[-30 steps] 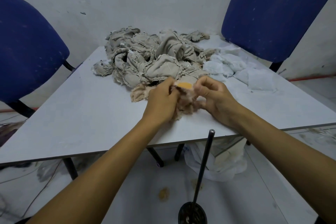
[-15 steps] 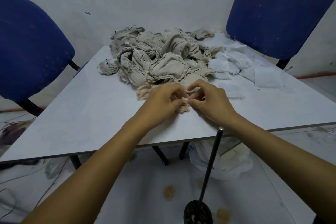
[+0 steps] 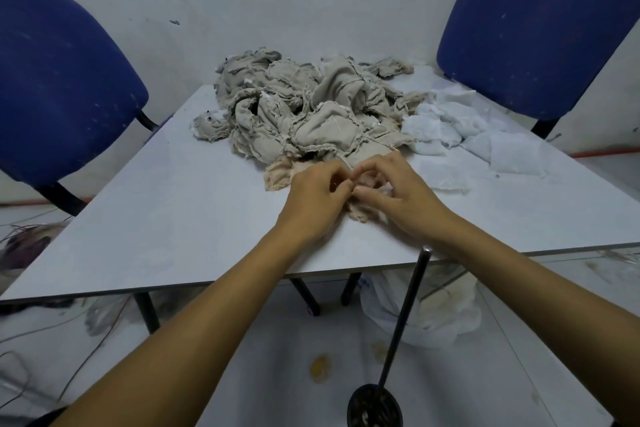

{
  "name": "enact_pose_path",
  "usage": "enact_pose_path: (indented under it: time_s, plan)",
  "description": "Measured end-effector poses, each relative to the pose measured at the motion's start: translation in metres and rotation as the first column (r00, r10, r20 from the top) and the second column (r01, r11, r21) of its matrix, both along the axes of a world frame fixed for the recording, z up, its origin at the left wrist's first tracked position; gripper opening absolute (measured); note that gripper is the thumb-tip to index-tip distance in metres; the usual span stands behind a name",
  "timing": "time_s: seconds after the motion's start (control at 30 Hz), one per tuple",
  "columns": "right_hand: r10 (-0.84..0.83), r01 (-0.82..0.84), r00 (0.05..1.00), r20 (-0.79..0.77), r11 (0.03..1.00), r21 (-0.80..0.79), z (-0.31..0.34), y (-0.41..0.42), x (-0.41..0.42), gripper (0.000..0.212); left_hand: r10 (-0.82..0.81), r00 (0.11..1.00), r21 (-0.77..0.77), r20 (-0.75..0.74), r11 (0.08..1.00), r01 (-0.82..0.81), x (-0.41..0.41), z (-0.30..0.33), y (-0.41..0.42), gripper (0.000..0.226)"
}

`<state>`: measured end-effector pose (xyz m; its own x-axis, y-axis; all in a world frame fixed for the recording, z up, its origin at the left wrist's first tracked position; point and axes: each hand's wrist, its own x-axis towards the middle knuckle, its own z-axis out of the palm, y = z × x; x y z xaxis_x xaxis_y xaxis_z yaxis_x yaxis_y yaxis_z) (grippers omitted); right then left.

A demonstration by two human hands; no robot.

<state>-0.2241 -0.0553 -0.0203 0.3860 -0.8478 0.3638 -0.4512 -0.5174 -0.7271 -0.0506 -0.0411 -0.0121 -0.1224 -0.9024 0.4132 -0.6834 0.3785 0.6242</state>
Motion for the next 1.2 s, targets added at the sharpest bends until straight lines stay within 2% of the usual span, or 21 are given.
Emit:
enact_pose_path:
  time_s: [0.1,0.17,0.27,0.37,0.43,0.53,0.7,0.83,0.9,1.0,1.1,1.2]
  plan:
    - [0.005,-0.008,0.999,-0.049,0.998,-0.061,0.000,0.000,-0.002,0.029,-0.023,0.978,0.053,-0.209,0.998,0.035,0.004,0.002,-0.004,0.017]
    - [-0.046,0.043,0.999,-0.019,0.993,-0.108,-0.001,0.000,-0.001,0.023,-0.051,0.947,0.068,-0.316,0.995,0.076,0.006,0.006,-0.005,0.024]
    - [-0.088,0.093,0.995,0.045,0.988,-0.127,-0.001,-0.001,-0.001,0.013,-0.147,0.919,0.103,-0.365,0.975,0.197,0.009,0.011,-0.003,0.021]
    - [-0.086,0.072,0.962,0.260,0.996,0.061,0.000,-0.002,-0.003,0.008,-0.235,0.866,0.182,-0.441,0.921,0.343,0.012,0.017,-0.001,0.010]
    - [-0.065,0.004,0.918,0.391,0.988,0.157,0.000,-0.003,-0.007,0.009,-0.292,0.853,0.209,-0.433,0.888,0.410,0.015,0.020,-0.001,0.013]
    - [-0.022,-0.093,0.880,0.475,0.971,0.218,-0.002,-0.004,-0.010,0.011,-0.347,0.823,0.212,-0.449,0.854,0.476,0.019,0.024,-0.001,0.013]
    - [0.056,-0.236,0.866,0.497,0.923,0.306,0.000,-0.006,-0.013,0.025,-0.251,0.830,0.148,-0.499,0.919,0.367,0.010,0.026,-0.004,0.007]
    - [0.163,-0.354,0.847,0.506,0.883,0.309,0.002,-0.006,-0.020,0.025,-0.151,0.893,0.111,-0.424,0.970,0.217,0.004,0.024,-0.006,0.009]
    - [0.134,-0.319,0.858,0.495,0.896,0.310,0.002,-0.005,-0.019,0.027,-0.088,0.946,0.046,-0.311,0.993,0.107,0.000,0.023,-0.006,0.012]
    - [0.032,-0.210,0.862,0.505,0.931,0.300,0.003,-0.002,-0.013,0.026,0.027,0.995,-0.150,-0.092,0.988,-0.041,-0.009,0.021,-0.003,0.014]
    - [-0.102,-0.060,0.849,0.519,0.956,0.286,0.003,-0.002,-0.011,0.012,-0.032,0.996,-0.210,-0.085,0.978,0.013,-0.017,0.019,-0.001,0.015]
    - [-0.215,0.090,0.833,0.510,0.962,0.258,0.001,-0.003,-0.010,0.018,-0.106,0.993,-0.234,-0.056,0.968,0.090,-0.020,0.014,0.002,0.015]
